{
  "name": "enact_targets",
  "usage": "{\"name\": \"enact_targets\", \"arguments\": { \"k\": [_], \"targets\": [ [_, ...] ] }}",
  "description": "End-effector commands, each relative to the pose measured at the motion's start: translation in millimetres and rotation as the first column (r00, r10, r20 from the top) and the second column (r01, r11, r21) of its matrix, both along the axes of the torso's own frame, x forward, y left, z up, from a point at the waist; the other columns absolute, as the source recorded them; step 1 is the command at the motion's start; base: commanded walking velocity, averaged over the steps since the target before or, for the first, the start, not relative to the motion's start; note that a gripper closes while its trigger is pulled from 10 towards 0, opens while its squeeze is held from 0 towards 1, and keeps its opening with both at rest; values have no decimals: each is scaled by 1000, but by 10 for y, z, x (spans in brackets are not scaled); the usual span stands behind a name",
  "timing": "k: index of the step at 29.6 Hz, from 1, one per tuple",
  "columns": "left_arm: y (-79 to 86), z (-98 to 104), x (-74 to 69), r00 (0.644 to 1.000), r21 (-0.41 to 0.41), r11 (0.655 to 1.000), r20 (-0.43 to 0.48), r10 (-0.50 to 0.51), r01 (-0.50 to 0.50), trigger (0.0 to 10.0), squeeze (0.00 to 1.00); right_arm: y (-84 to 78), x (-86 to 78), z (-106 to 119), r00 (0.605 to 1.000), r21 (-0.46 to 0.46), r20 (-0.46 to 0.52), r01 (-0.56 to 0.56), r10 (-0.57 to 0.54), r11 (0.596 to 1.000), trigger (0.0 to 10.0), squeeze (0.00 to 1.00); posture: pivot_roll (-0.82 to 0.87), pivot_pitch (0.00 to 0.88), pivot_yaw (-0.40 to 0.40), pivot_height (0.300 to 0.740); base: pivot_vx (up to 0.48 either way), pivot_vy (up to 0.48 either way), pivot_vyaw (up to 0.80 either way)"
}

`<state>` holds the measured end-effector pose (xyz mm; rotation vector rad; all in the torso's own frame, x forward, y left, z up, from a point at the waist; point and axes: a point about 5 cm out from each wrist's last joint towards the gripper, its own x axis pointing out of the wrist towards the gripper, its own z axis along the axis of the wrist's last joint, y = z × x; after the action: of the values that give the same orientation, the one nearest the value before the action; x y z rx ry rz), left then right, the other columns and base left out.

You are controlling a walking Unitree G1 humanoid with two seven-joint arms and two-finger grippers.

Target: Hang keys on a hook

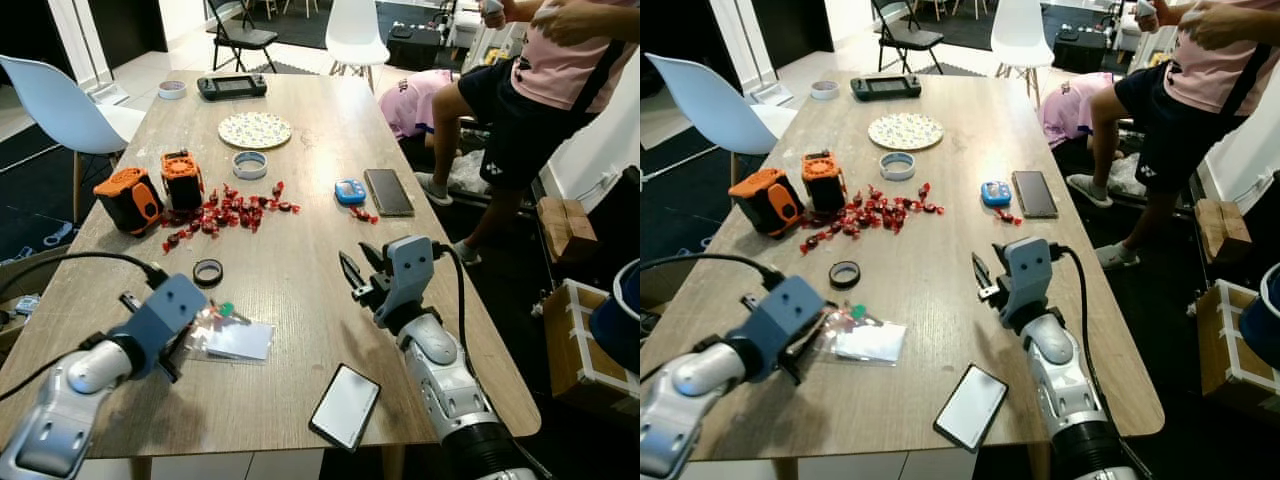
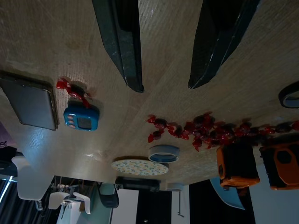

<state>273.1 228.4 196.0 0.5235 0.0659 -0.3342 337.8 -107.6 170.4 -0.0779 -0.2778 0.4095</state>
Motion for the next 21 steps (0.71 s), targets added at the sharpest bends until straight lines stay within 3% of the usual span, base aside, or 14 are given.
{"name": "enact_targets", "arguments": {
  "k": [1, 2, 3, 5, 9, 10, 11, 12, 13, 14, 18, 19, 20, 21],
  "targets": [
    [-53, 60, -15, 1000, -94, 995, 21, -20, 22, 10000, 0, -19, 2, -20, 1000, 9, -7, 2, -2, 1000, 10000, 0, 146, 149, -51, 740, 0, 0, 0],
    [-63, 116, -17, 999, -118, 993, 35, -28, 32, 10000, 0, -15, 4, -20, 1000, 9, -7, 1, -1, 1000, 10000, 0, 147, 151, -51, 740, 0, 0, 0],
    [-83, 228, -4, 997, -234, 971, 66, -26, 41, 10000, 0, -7, 7, -18, 1000, 9, -7, -2, 2, 1000, 10000, 0, 148, 151, -53, 740, 0, 0, 0],
    [-87, 287, 15, 997, -256, 966, 83, -8, 29, 10000, 0, -3, 10, -15, 1000, 9, -7, -3, 3, 1000, 10000, 0, 146, 152, -54, 740, 0, 0, 0],
    [-85, 328, 36, 995, -256, 967, 96, 17, 9, 10000, 0, -1, 13, -12, 1000, 9, -7, -5, 5, 1000, 10000, 0, 146, 152, -54, 740, 0, 0, 0],
    [-88, 391, 94, 984, -251, 966, 151, 96, -55, 10000, 0, -1, 13, -12, 1000, 9, -7, -4, 5, 1000, 10000, 0, 145, 154, -55, 740, 0, 0, 0],
    [-154, 441, 121, 971, -203, 978, 216, 100, -55, 10000, 0, -4, 13, -12, 1000, 9, -7, -4, 4, 1000, 10000, 0, 145, 155, -57, 740, 0, 0, 0],
    [-214, 496, 146, 964, -314, 948, 234, 126, -48, 10000, 0, -4, 11, -13, 1000, 10, -8, -3, 4, 1000, 10000, 0, 146, 154, -56, 740, 0, 0, 0],
    [-214, 496, 146, 964, -314, 948, 234, 126, -48, 10000, 0, -4, 11, -13, 1000, 10, -8, -3, 4, 1000, 10000, 0, 146, 154, -56, 740, 0, 0, 0],
    [-227, 531, 175, 956, -427, 902, 232, 180, -66, 10000, 0, -2, 10, -14, 1000, 11, -8, -3, 3, 1000, 10000, 0, 146, 154, -56, 740, 0, 0, 0],
    [-316, 474, 207, 952, -443, 892, 221, 210, -94, 10000, 0, 9, 4, -14, 1000, 23, -11, -2, 3, 1000, 10000, 0, 139, 155, -55, 740, 0, 0, 0],
    [-336, 441, 235, 949, -533, 835, 174, 263, -134, 10000, 0, 12, 1, -13, 1000, 30, -14, -2, 2, 1000, 10000, 0, 133, 153, -57, 740, 0, 0, 0],
    [-336, 441, 235, 949, -533, 835, 174, 263, -134, 10000, 0, 12, 1, -13, 1000, 30, -14, -2, 2, 1000, 10000, 0, 133, 153, -57, 740, 0, 0, 0],
    [-355, 419, 251, 948, -598, 785, 129, 291, -160, 10000, 0, 15, -1, -13, 1000, 35, -15, -2, 2, 999, 10000, 0, 133, 153, -57, 740, 0, 0, 0]
  ]
}}
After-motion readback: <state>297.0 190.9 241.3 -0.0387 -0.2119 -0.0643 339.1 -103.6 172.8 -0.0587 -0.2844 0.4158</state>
